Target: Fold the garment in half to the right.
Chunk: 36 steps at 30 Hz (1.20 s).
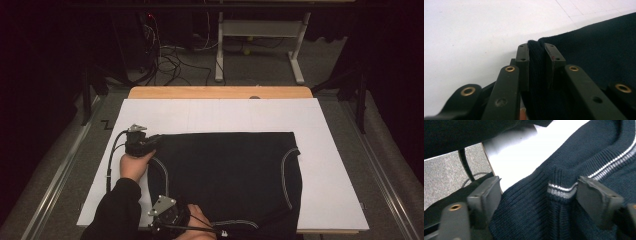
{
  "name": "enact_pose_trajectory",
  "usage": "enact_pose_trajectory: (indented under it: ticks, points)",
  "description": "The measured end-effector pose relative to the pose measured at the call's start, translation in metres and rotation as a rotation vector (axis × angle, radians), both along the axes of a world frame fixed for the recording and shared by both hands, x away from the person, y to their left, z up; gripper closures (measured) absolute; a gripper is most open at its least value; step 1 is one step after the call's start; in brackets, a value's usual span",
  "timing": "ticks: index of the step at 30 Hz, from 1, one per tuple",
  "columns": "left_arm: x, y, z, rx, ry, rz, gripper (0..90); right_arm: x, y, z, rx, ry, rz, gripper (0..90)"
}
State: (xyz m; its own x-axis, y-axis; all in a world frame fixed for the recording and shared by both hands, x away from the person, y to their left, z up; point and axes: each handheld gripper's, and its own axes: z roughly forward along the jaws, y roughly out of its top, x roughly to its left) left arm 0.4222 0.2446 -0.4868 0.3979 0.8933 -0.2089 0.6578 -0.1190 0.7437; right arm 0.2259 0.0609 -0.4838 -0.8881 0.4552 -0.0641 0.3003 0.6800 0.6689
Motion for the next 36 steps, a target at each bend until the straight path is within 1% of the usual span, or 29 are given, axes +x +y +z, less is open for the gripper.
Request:
enact_pose_trajectory:
  ticks: [1,3,4,5,6,7,9,12,14,15,16,18,19,20,26,28,30,32,34,36]
  points:
    - [0.0,0.0,0.0,0.0,0.0,0.0,71.8,0.0,0.0,0.0,0.0,0.0,0.0,23.2]
    - [0.0,0.0,0.0,-0.002,0.0,0.0,71.8,0.002,-0.004,0.002,0.019,0.022,-0.014,31.1]
    - [0.0,0.0,0.0,-0.003,0.0,0.0,71.8,0.002,-0.004,0.002,0.019,0.022,-0.014,31.1]
    - [0.0,0.0,0.0,-0.004,0.001,0.0,71.8,0.005,-0.007,0.003,0.024,0.026,-0.023,38.7]
    - [0.0,0.0,0.0,-0.004,0.001,0.0,71.8,0.005,-0.007,0.003,0.024,0.026,-0.023,38.7]
    - [0.0,0.0,0.0,-0.004,0.003,0.0,71.8,0.007,-0.008,0.004,0.02,0.028,-0.022,41.8]
    - [0.0,0.0,0.0,-0.003,0.003,0.0,71.8,0.007,-0.008,0.004,0.015,0.024,-0.021,42.6]
    - [0.0,0.0,0.0,0.0,0.002,0.001,71.8,0.008,-0.008,0.004,-0.003,0.006,-0.011,49.6]
    - [0.0,-0.001,0.0,0.003,0.002,0.003,71.8,0.009,-0.009,0.005,-0.006,-0.001,-0.011,55.2]
    - [0.0,-0.001,0.0,0.003,0.002,0.003,71.8,0.009,-0.009,0.005,-0.006,-0.001,-0.011,55.2]
    - [0.0,-0.001,0.0,0.004,0.002,0.004,71.8,0.011,-0.01,0.005,-0.01,-0.001,-0.009,59.1]
    - [0.0,-0.001,0.0,0.005,0.002,0.004,71.8,0.011,-0.01,0.005,-0.012,-0.005,-0.01,60.9]
    - [0.0,-0.001,0.0,0.007,0.001,0.005,71.8,0.011,-0.01,0.005,-0.017,-0.013,-0.012,65.1]
    - [0.0,-0.001,0.0,0.007,0.001,0.005,71.8,0.012,-0.011,0.005,-0.013,-0.015,-0.014,67.2]
    - [0.0,-0.001,0.0,0.006,0.002,0.005,71.8,0.012,-0.012,0.005,-0.008,-0.023,-0.02,73.8]
    - [0.0,-0.001,0.0,0.005,0.002,0.005,71.8,0.012,-0.013,0.005,-0.006,-0.021,-0.022,74.6]
    - [0.0,-0.001,0.0,0.003,0.002,0.004,71.8,0.013,-0.014,0.005,0.009,-0.015,-0.026,76.4]
    - [0.0,0.0,0.0,0.001,0.002,0.002,71.8,0.013,-0.015,0.005,0.016,-0.018,-0.023,77.1]
    - [0.0,0.0,0.0,0.001,0.002,0.001,71.8,0.013,-0.015,0.006,0.014,-0.023,-0.02,77.3]
    - [0.0,0.0,0.0,0.003,0.001,0.001,71.8,0.011,-0.017,0.007,0.033,-0.035,-0.023,77.8]
